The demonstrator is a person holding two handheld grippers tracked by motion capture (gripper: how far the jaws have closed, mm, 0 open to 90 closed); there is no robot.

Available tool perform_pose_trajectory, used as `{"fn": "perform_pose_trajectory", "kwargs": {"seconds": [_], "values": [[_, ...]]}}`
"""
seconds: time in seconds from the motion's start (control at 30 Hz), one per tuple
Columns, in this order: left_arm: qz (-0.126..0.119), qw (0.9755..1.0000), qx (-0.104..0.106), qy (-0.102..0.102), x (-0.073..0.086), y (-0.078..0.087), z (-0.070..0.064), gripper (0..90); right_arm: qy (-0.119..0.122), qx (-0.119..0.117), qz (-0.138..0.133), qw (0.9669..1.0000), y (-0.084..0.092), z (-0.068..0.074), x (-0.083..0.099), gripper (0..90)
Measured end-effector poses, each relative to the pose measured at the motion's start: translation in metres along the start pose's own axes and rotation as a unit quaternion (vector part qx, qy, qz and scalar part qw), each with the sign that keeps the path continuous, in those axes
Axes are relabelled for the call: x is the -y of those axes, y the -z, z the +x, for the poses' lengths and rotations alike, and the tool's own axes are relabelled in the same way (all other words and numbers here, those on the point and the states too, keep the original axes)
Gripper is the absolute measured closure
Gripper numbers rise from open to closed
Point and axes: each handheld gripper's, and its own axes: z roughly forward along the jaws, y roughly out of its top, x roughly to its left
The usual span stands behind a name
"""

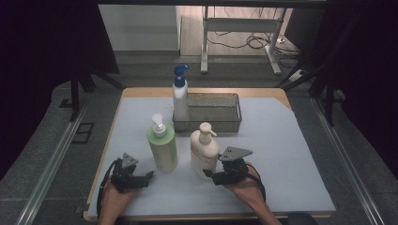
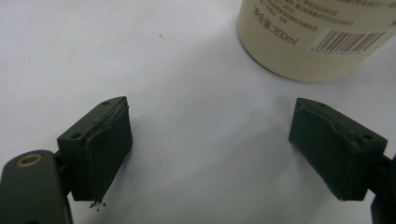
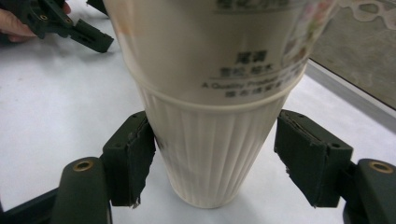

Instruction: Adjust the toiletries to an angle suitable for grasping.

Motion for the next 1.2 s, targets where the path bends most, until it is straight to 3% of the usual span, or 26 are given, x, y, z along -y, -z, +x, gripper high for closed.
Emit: {"fn": "perform_pose_trajectory", "kwargs": {"seconds": [0.27, 0.57, 0.8, 1.2], "values": [[0.000, 1.0000, 0.000, 0.000, 0.000, 0.000, 0.000, 13.3, -0.016, 0.004, -0.012, 0.9998, -0.008, 0.003, -0.005, 28.3], [0.000, 1.0000, 0.000, 0.000, 0.000, 0.000, 0.000, 13.3, -0.015, 0.013, -0.017, 0.9997, -0.014, 0.005, -0.011, 31.0], [0.000, 1.0000, 0.000, 0.000, 0.000, 0.000, 0.000, 13.3, -0.015, 0.020, -0.020, 0.9995, -0.012, 0.007, -0.016, 30.5], [-0.001, 1.0000, 0.000, 0.002, 0.000, 0.000, 0.000, 13.3, -0.018, 0.032, -0.018, 0.9992, -0.003, 0.010, -0.041, 29.8]]}}
